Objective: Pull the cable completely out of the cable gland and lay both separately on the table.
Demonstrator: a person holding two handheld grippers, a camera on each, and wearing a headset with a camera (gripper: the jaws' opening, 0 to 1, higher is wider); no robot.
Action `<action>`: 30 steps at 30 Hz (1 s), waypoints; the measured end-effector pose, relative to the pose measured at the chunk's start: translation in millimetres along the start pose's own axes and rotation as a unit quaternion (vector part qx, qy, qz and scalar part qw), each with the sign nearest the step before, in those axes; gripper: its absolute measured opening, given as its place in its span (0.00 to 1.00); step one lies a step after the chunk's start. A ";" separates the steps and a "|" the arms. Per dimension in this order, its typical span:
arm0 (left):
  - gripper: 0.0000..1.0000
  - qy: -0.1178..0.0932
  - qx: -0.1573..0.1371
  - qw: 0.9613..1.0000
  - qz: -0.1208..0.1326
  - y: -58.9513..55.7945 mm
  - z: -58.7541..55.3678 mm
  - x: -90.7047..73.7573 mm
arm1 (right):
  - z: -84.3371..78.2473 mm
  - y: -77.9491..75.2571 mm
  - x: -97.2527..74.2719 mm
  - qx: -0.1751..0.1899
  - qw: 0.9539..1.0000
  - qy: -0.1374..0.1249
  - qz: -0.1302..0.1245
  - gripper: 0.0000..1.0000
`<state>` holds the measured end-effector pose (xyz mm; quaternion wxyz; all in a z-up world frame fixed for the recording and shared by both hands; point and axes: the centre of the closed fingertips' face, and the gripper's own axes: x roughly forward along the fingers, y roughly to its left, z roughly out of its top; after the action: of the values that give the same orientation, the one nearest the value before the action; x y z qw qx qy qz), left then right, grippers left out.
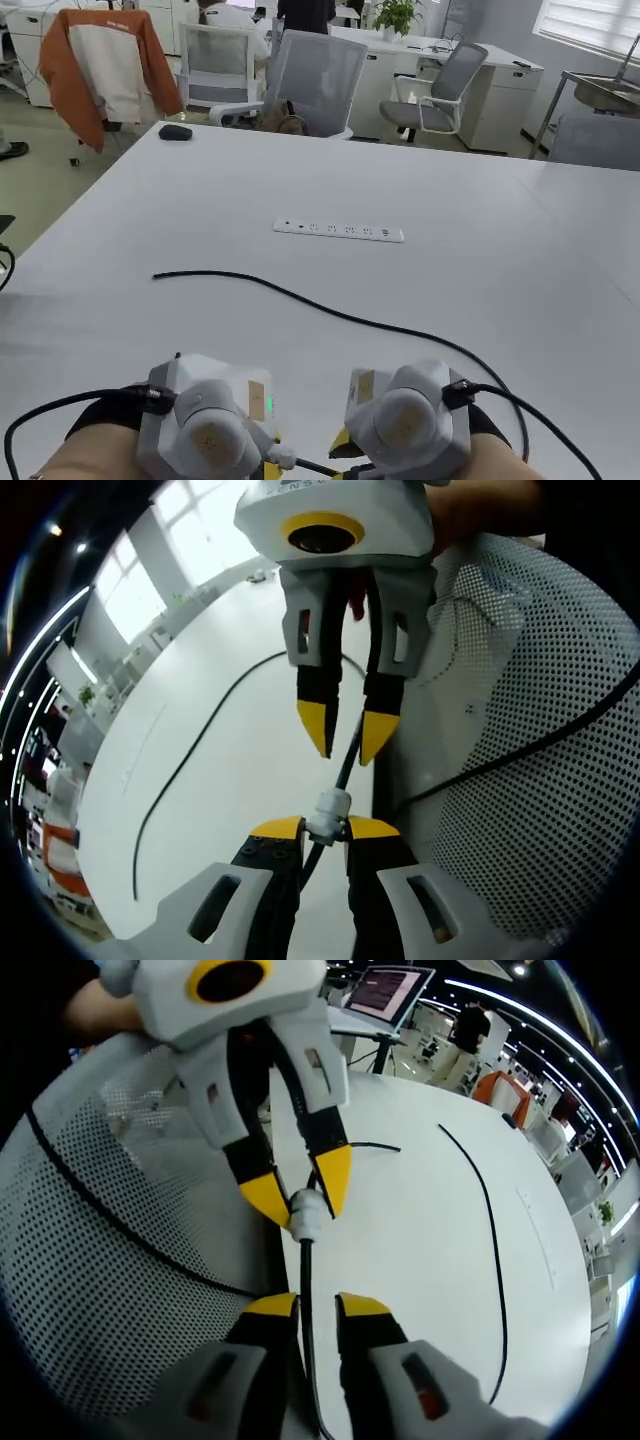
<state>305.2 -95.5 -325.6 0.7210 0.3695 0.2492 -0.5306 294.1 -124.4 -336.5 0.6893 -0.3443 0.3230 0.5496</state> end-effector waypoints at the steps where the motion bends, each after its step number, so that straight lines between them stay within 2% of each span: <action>1: 0.17 0.000 0.000 1.000 0.001 0.3 0.5 -0.5 | -0.1 0.7 0.1 -0.003 1.000 0.001 0.003 0.10; 4: 0.17 -0.001 -0.004 1.000 0.002 1.4 0.7 -1.1 | 0.1 5.0 1.2 -0.008 1.000 0.000 0.012 0.03; 9: 0.17 0.005 0.000 1.000 0.002 1.5 -2.2 -0.6 | -1.3 5.1 2.8 -0.014 1.000 0.006 0.009 0.02; 18: 0.17 0.008 -0.008 1.000 0.007 5.8 -5.1 -0.5 | -25.2 -4.5 4.0 -0.004 0.998 0.061 -0.009 0.02; 23: 0.17 0.010 -0.007 1.000 0.007 4.7 -4.9 -1.8 | -42.0 -9.8 2.2 0.009 0.995 0.097 -0.020 0.02; 27: 0.17 0.011 -0.007 1.000 0.007 4.1 -4.2 -2.7 | -50.4 -13.4 0.7 0.014 0.993 0.116 -0.029 0.02; 30: 0.17 0.010 -0.008 1.000 0.008 4.0 -3.5 -3.2 | -51.3 -12.7 0.4 0.013 0.992 0.120 -0.030 0.03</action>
<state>308.1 -90.2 -324.2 0.7255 0.3710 0.2572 -0.5195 303.1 -168.7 -363.7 0.6660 -0.4081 0.4002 0.4793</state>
